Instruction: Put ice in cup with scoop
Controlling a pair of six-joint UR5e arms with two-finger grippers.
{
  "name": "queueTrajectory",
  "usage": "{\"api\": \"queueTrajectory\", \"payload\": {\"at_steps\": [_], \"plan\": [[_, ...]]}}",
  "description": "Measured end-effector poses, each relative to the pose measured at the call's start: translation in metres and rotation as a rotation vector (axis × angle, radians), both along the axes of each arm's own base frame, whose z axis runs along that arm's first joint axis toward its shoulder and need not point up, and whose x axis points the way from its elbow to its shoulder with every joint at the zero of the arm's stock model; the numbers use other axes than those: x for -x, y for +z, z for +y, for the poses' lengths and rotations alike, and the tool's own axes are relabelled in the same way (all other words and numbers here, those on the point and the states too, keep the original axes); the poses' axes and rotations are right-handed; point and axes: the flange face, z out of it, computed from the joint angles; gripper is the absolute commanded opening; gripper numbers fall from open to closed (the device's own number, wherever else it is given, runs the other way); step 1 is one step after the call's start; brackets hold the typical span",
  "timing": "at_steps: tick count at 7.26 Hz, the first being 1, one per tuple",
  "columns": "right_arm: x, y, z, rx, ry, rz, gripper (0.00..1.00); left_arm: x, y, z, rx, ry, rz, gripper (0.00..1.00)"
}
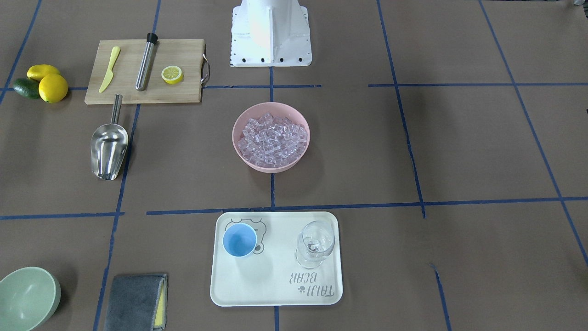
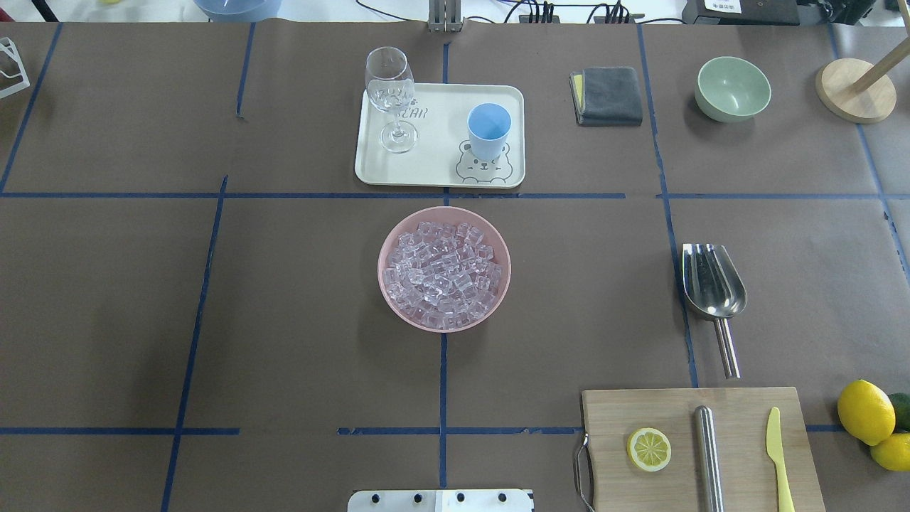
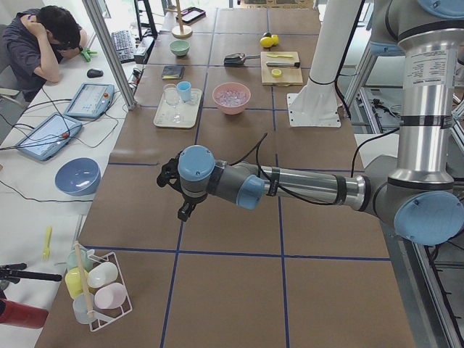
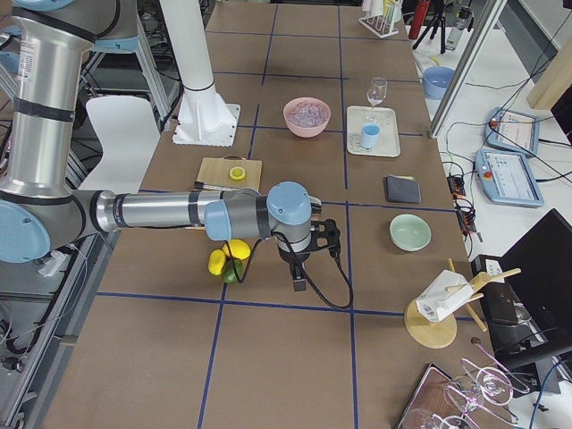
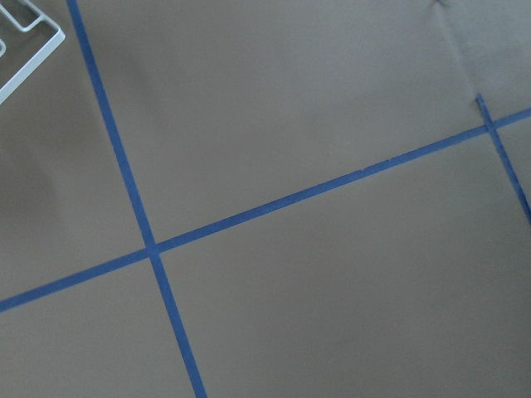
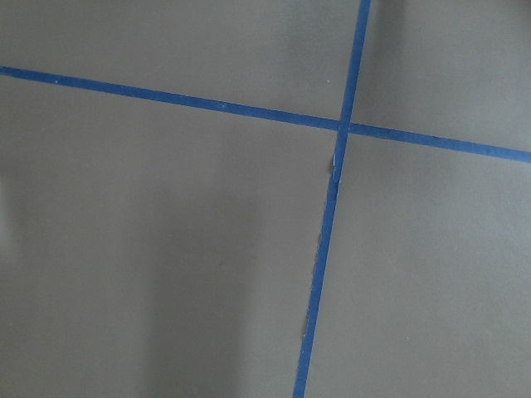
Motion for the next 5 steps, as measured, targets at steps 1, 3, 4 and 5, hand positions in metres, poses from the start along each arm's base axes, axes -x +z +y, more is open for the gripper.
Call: {"api": "queueTrajectory", "payload": {"at_steps": [1, 3, 4, 5], "plan": [[0.004, -0.001, -0.001, -0.002, -0.009, -0.001, 1.00, -0.014, -0.014, -0.001, -0.117, 0.026, 0.011, 1.00], [0.010, -0.005, -0.003, -0.016, -0.024, -0.002, 1.00, -0.076, -0.040, 0.005, -0.354, 0.149, 0.047, 1.00], [0.015, -0.010, -0.007, -0.029, -0.035, -0.004, 1.00, -0.103, -0.050, 0.011, -0.448, 0.202, 0.070, 1.00], [0.025, -0.015, -0.012, -0.052, -0.057, -0.004, 1.00, -0.132, -0.062, 0.015, -0.518, 0.257, 0.096, 1.00]]}}
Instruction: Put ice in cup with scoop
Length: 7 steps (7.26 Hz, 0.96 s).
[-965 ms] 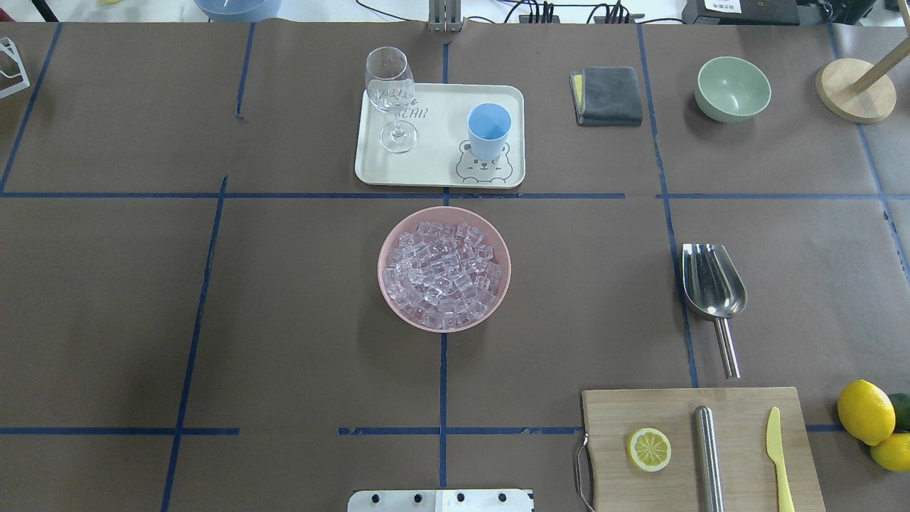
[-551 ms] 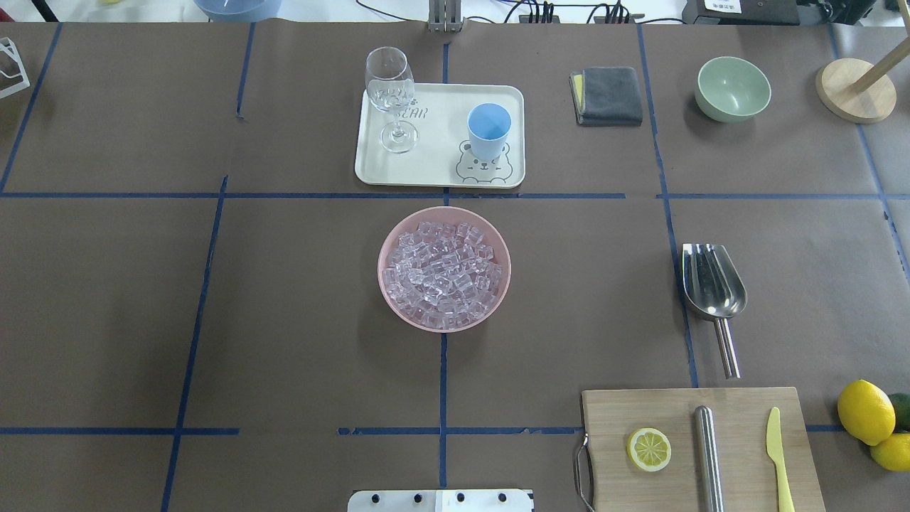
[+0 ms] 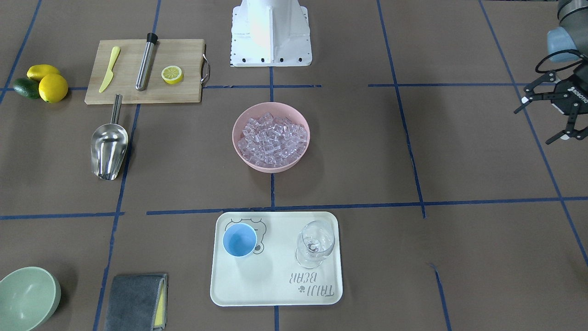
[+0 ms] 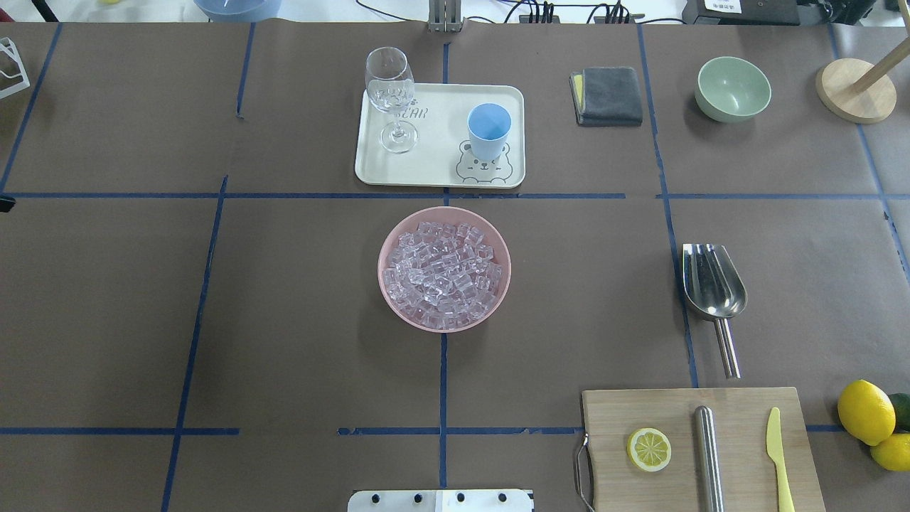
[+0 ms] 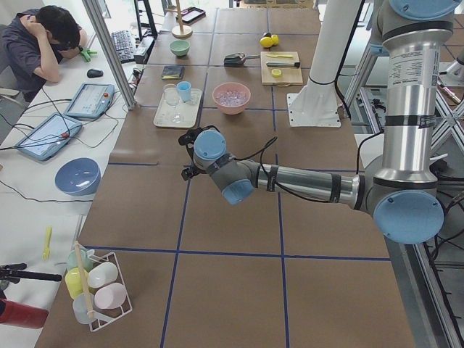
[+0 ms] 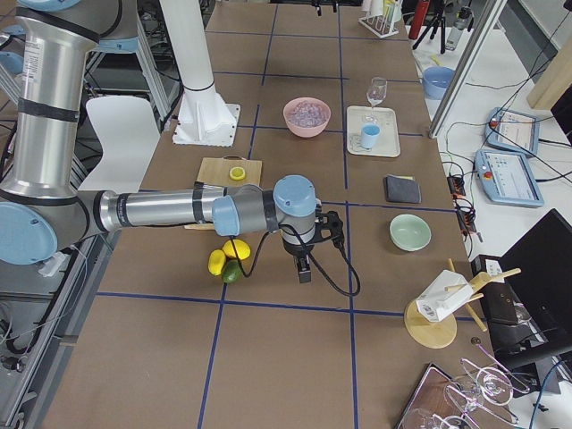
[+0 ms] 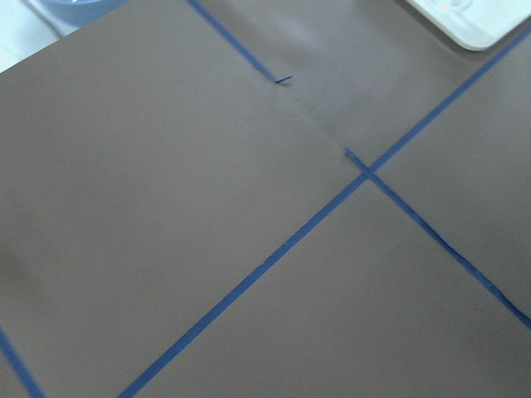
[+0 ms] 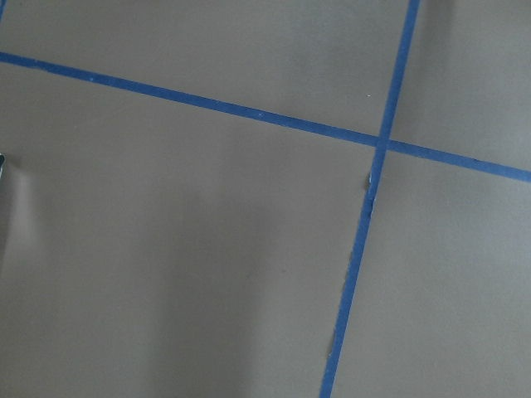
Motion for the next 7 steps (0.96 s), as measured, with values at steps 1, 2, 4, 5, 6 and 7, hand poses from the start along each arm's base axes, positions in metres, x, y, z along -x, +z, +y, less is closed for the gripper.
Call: {"api": "queueTrajectory", "payload": {"at_steps": [1, 2, 4, 5, 6, 7], "plan": [[0.018, -0.005, -0.004, -0.039, -0.042, 0.000, 1.00, -0.035, -0.015, 0.000, -0.046, 0.064, 0.018, 1.00], [0.038, -0.008, -0.006, -0.066, -0.081, -0.002, 1.00, -0.071, -0.030, -0.002, -0.088, 0.114, 0.030, 1.00], [0.070, -0.019, -0.010, -0.054, -0.081, -0.020, 1.00, -0.149, -0.050, -0.001, -0.208, 0.158, 0.044, 1.00], [0.080, -0.027, -0.015, -0.039, -0.058, -0.031, 1.00, -0.182, -0.054, -0.003, -0.258, 0.166, 0.058, 1.00], [0.086, -0.033, -0.018, -0.022, -0.036, -0.039, 1.00, -0.209, -0.057, -0.005, -0.300, 0.169, 0.074, 1.00], [0.090, -0.038, -0.021, -0.010, -0.022, -0.044, 1.00, -0.237, -0.063, -0.001, -0.339, 0.163, 0.085, 1.00]]}}
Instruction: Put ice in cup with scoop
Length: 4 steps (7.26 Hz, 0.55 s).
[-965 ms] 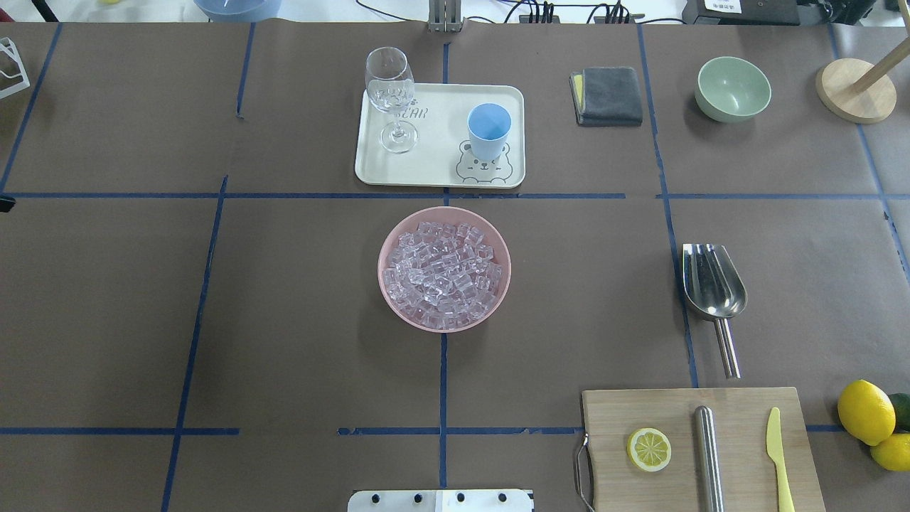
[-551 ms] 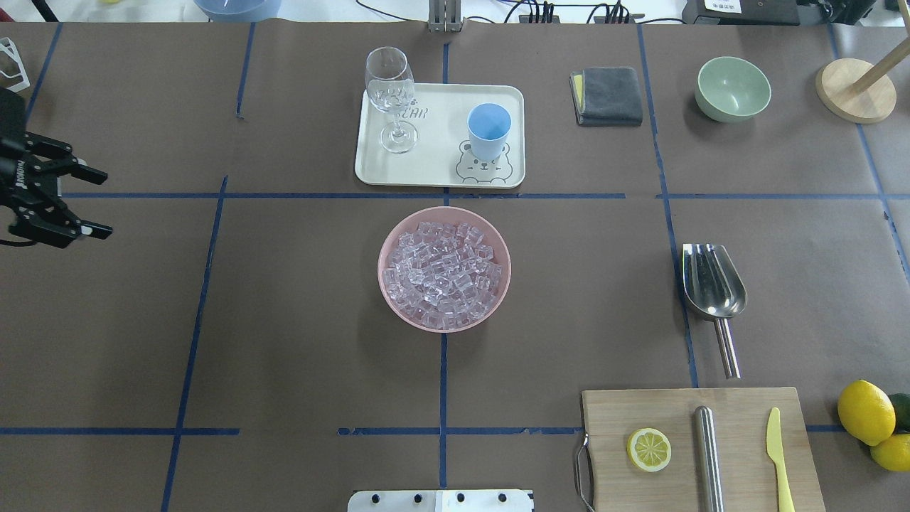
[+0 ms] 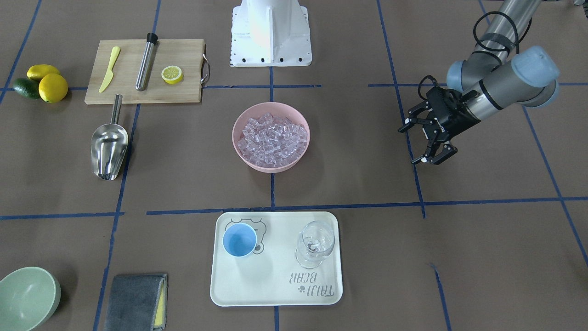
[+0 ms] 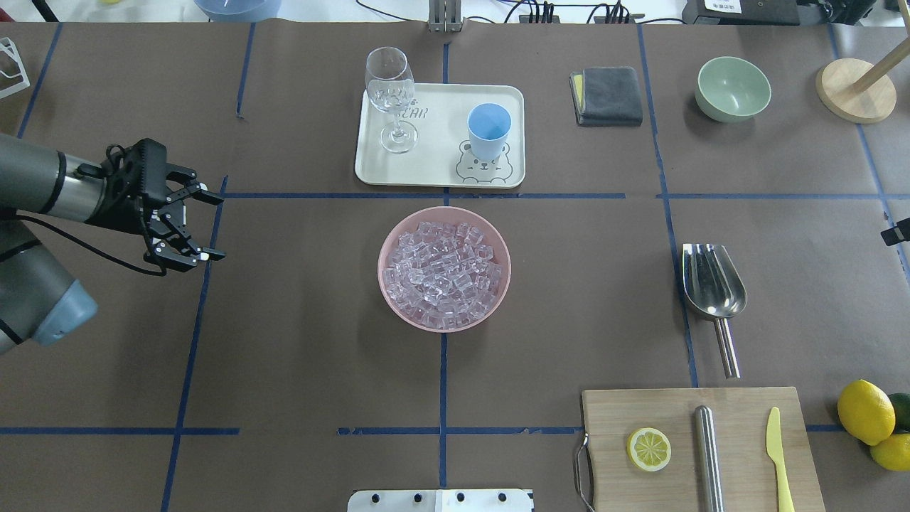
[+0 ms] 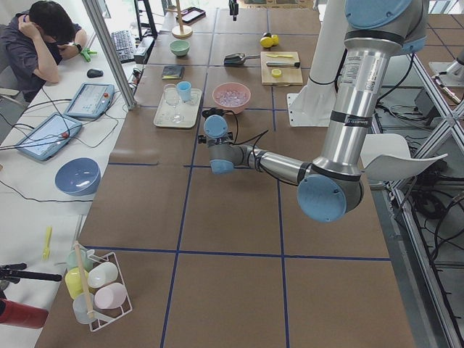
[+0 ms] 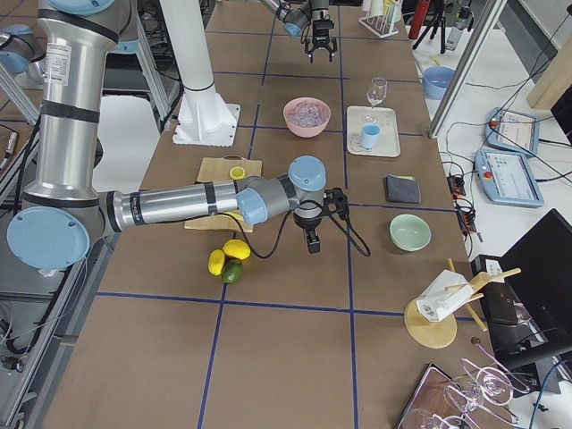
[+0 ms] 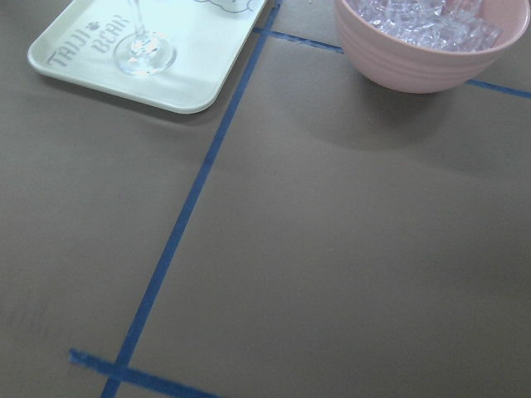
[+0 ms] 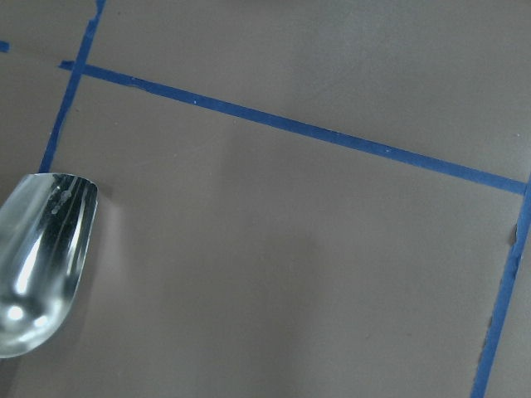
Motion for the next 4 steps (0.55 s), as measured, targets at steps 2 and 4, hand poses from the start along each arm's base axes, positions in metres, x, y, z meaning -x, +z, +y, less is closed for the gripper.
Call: {"api": "queueTrajectory", "payload": {"at_steps": [2, 4], "plan": [[0.004, -0.012, 0.000, 0.004, 0.014, -0.011, 1.00, -0.073, -0.028, 0.020, -0.053, -0.008, 0.037, 1.00], [0.006, -0.022, 0.001, 0.011, 0.027, -0.024, 1.00, -0.131, -0.047, 0.034, -0.064, -0.017, 0.089, 1.00]]}}
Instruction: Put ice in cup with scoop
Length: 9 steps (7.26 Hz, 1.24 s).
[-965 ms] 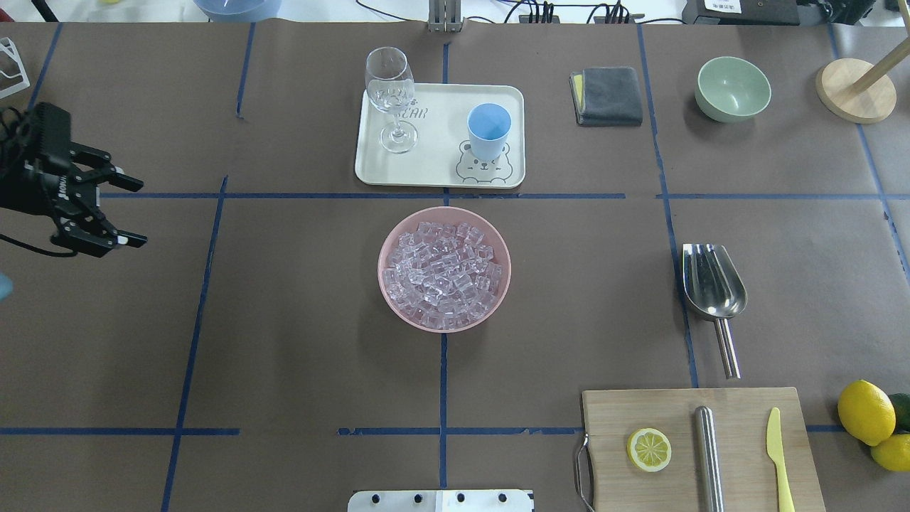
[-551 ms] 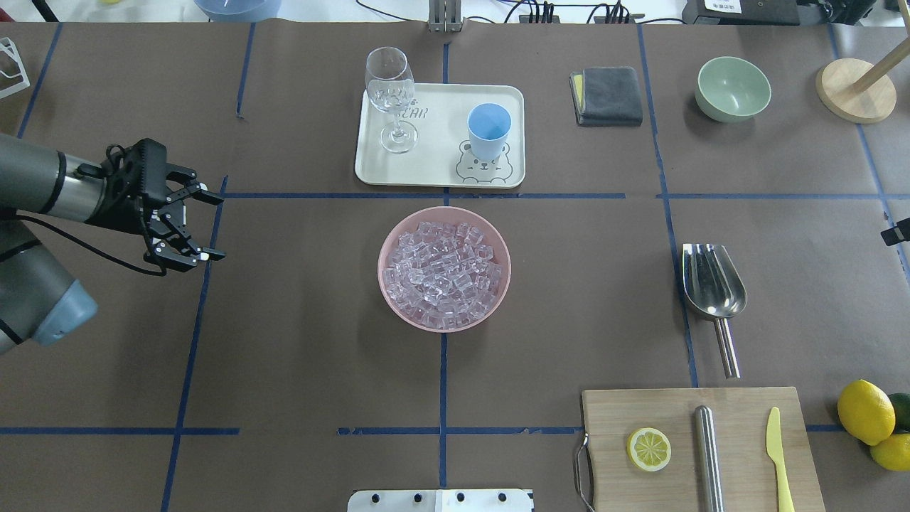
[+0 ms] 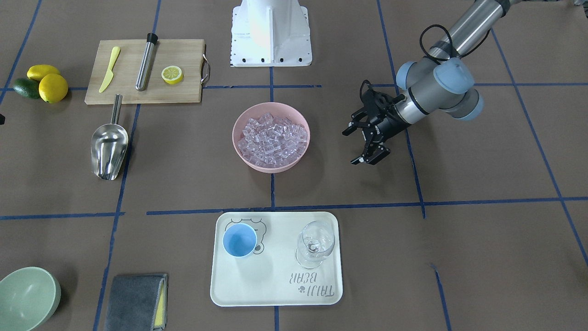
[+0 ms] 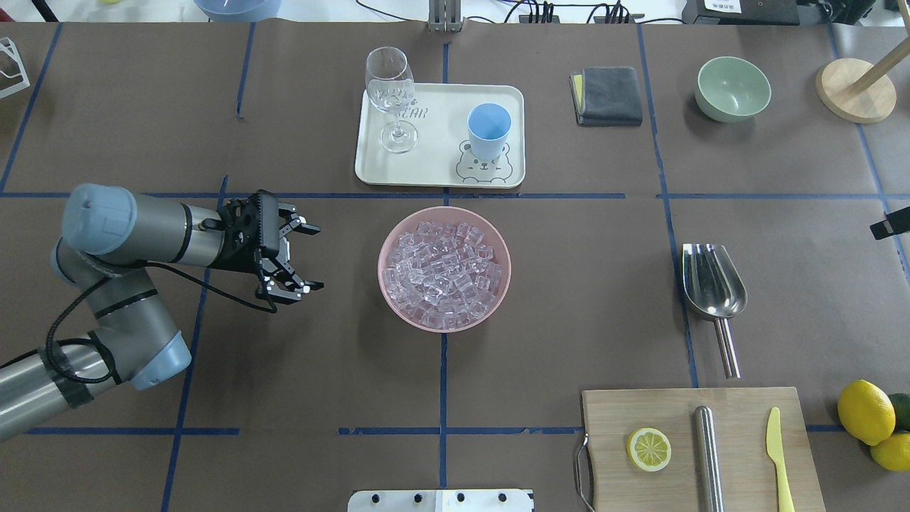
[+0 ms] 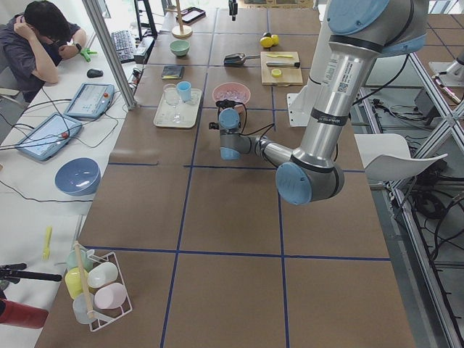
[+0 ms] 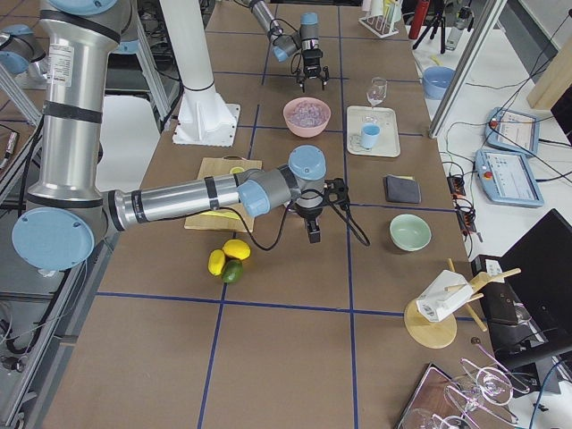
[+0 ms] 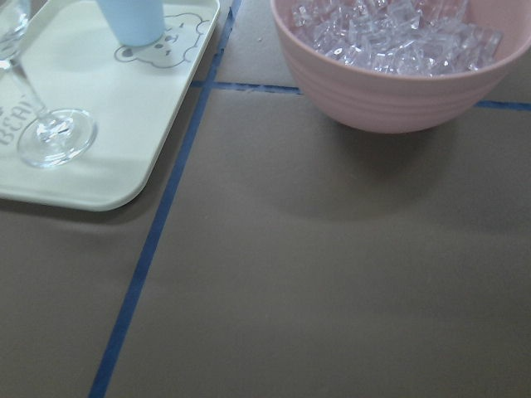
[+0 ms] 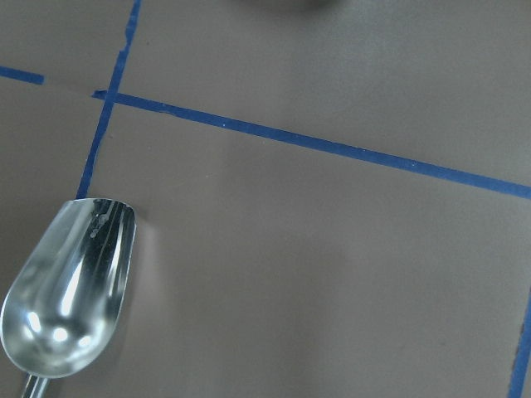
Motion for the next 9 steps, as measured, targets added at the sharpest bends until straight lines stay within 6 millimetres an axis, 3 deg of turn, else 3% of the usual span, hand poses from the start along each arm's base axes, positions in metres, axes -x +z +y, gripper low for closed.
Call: {"api": "queueTrajectory", "payload": {"at_steps": [2, 4, 6, 9], "plan": [[0.006, -0.005, 0.002, 0.008, -0.001, -0.006, 1.00, -0.034, -0.019, 0.008, 0.017, 0.006, 0.036, 1.00], [0.035, -0.028, 0.010, 0.048, 0.003, -0.021, 1.00, -0.059, -0.034, 0.020, 0.035, 0.004, 0.057, 1.00], [0.068, -0.059, 0.027, 0.095, 0.028, -0.027, 1.00, -0.072, -0.037, 0.029, 0.041, 0.016, 0.060, 1.00], [0.113, -0.095, 0.063, 0.183, 0.073, -0.022, 1.00, -0.075, -0.040, 0.031, 0.041, 0.019, 0.064, 1.00]]}}
